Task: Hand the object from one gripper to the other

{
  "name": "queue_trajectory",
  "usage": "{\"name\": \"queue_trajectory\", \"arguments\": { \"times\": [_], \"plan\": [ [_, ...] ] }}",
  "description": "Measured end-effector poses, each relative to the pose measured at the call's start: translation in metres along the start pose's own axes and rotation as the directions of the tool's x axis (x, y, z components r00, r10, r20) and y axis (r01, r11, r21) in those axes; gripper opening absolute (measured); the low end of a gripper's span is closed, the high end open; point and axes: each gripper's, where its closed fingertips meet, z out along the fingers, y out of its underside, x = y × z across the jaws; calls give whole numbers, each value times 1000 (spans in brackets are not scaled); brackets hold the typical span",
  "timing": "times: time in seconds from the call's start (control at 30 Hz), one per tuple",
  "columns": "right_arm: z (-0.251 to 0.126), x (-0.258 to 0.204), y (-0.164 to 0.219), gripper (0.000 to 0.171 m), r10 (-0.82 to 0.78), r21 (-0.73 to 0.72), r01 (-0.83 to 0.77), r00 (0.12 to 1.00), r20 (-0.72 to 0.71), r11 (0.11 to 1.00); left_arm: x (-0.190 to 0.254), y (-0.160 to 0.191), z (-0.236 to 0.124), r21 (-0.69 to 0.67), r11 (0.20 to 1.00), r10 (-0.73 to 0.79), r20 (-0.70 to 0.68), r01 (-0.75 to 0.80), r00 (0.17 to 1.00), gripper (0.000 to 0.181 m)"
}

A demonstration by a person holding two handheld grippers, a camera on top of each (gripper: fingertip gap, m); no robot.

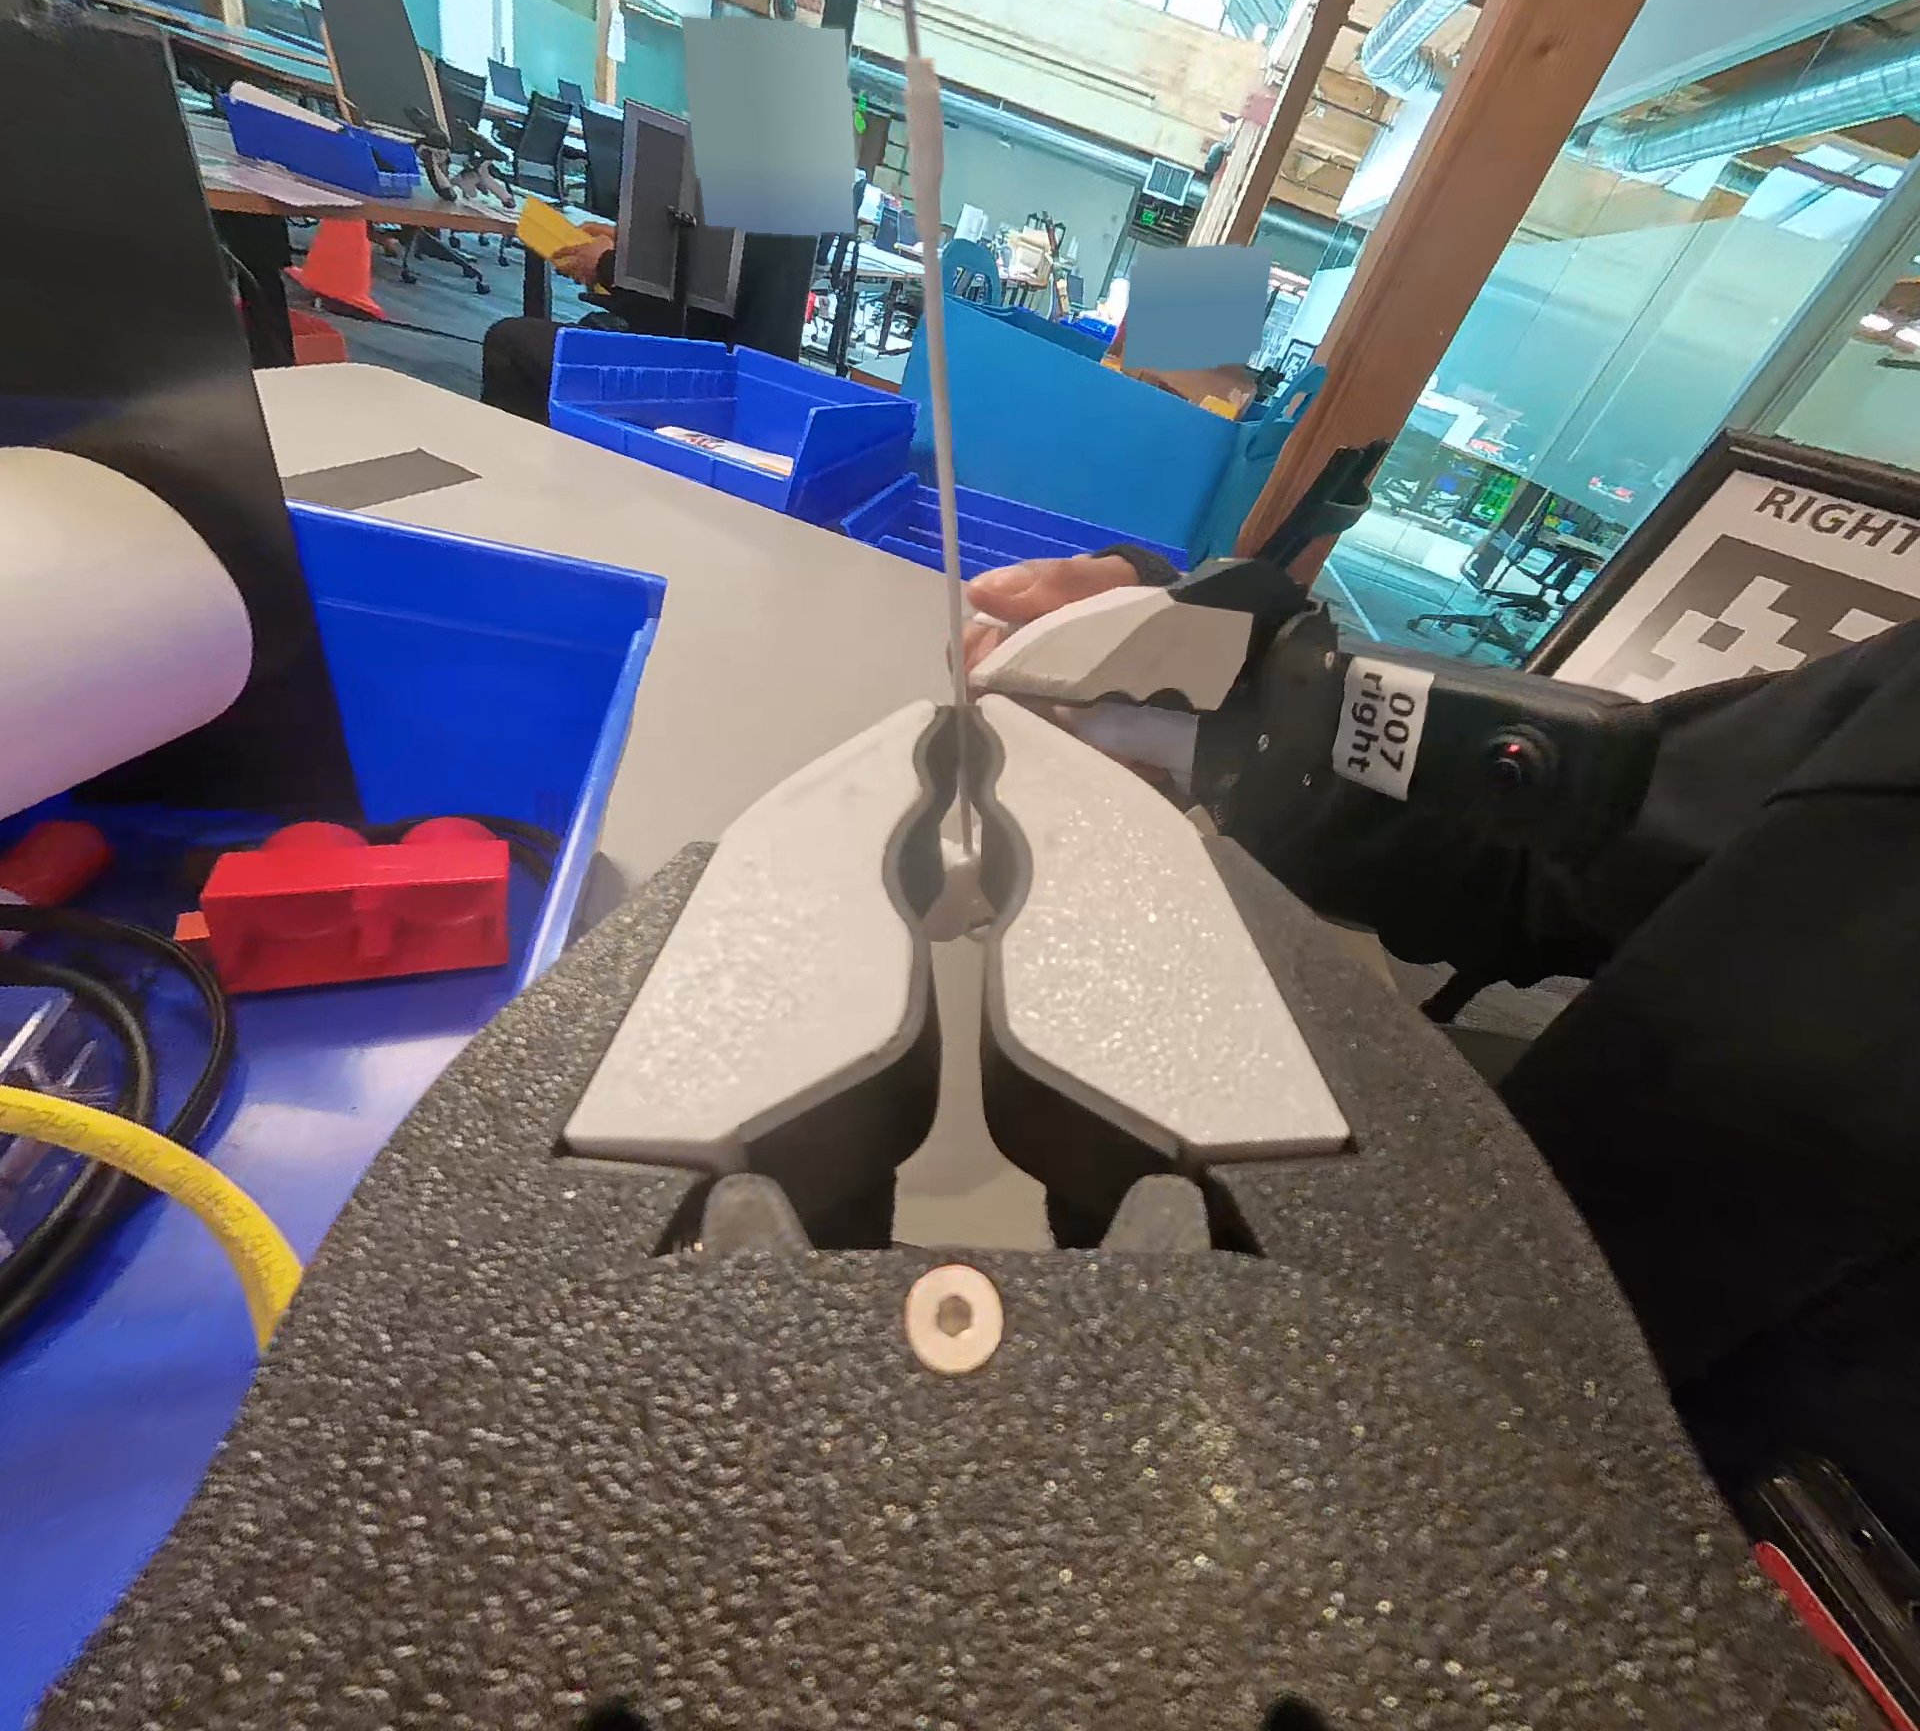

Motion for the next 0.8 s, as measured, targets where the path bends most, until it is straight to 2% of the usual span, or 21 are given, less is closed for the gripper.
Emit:
{"name": "queue_trajectory", "arguments": {
  "times": [0.13,0.33,0.37,0.47,0.57,0.67,0.73,0.8],
  "plan": [
    [9,-9,2,53,29,-28,-29,1000,8,999,13,2,3,0,999,-49,-92,49,995,2],
    [15,-9,-5,49,169,0,-169,985,-25,986,33,5,8,17,988,-143,-238,152,961,2],
    [15,-7,-7,45,188,10,-188,982,-32,982,34,5,9,24,986,-155,-247,166,957,2],
    [14,-6,-10,15,225,39,-224,974,-30,974,33,8,10,21,985,-160,-256,171,953,2],
    [12,-9,-10,14,304,60,-306,952,36,950,32,8,10,22,991,-124,-236,133,964,4],
    [9,-8,-9,14,516,80,-530,844,143,844,24,5,10,35,999,-35,-152,40,988,30],
    [7,-7,-10,15,670,71,-703,700,245,708,21,4,9,25,997,70,-98,-68,993,40],
    [1,-3,-17,15,774,71,-848,510,376,525,21,5,8,3,984,176,-66,-176,982,42]
  ]
}}
